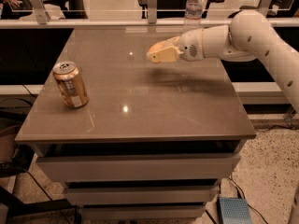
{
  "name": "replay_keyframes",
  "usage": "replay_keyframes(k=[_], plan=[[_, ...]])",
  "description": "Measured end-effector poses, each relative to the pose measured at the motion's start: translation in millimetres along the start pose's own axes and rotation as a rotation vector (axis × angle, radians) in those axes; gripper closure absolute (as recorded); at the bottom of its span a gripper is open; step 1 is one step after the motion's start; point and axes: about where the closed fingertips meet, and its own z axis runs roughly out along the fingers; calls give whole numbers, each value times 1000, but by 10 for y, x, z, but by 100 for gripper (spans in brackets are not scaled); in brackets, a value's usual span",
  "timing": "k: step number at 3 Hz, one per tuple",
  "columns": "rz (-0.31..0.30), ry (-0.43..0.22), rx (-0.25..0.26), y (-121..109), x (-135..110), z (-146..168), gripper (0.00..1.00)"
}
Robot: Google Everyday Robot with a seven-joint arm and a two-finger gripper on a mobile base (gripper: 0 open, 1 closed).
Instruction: Move orange near orange can
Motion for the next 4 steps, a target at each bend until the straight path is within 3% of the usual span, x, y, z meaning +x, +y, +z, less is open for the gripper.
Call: replay_keyframes(k=[2,4], plan=[[-33,-54,-185,795,-96,797,100],[-85,-61,-285,1490,-261,1100,100]])
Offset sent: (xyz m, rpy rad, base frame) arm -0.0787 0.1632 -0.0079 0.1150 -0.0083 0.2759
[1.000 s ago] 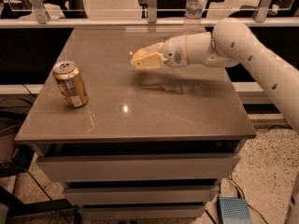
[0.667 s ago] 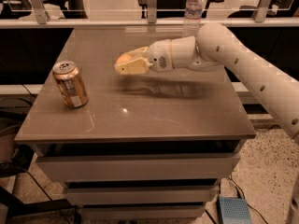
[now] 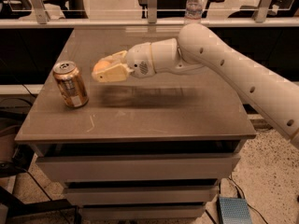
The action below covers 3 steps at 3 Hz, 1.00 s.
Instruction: Move orange near orange can
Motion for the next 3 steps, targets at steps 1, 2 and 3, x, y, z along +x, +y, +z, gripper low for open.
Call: replay_keyframes(k=[1,2,3], plan=[[4,7,-26,212,34,97,100],[28,31,-31,235,227,150,100],[52,53,-32,197,400,168,100]])
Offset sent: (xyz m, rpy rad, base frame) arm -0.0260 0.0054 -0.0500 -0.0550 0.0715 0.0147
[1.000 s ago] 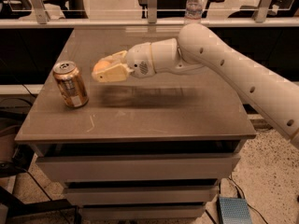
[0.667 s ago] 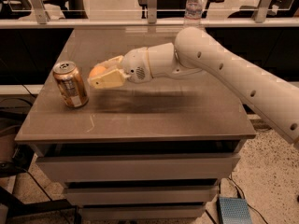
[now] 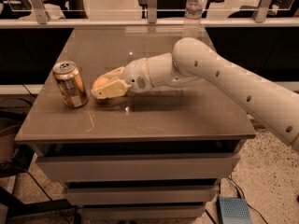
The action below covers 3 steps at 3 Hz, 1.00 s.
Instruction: Move orange near orange can
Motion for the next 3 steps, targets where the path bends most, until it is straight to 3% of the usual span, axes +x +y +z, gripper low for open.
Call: replay_keyframes(k=[1,3], plan=[[30,5,-15,-19,97,17,82],[55,-16,-66,39,91,57,36]])
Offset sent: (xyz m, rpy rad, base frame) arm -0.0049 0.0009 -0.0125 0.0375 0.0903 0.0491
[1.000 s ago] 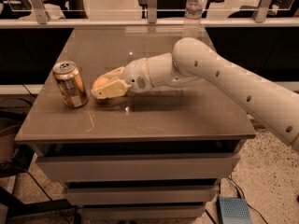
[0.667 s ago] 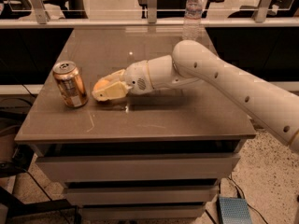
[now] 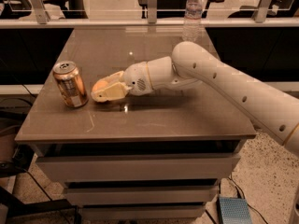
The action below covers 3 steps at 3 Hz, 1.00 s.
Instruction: Move orange near orange can
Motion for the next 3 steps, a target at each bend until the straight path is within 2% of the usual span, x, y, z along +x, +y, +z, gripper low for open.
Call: replay_keyframes(k=[1,2,3], plan=[[-1,-6,-12,25,-22,2,13],[-5,-10,-18,42,-40,-1,0],[-5,-10,-18,45,-43,-6,0]])
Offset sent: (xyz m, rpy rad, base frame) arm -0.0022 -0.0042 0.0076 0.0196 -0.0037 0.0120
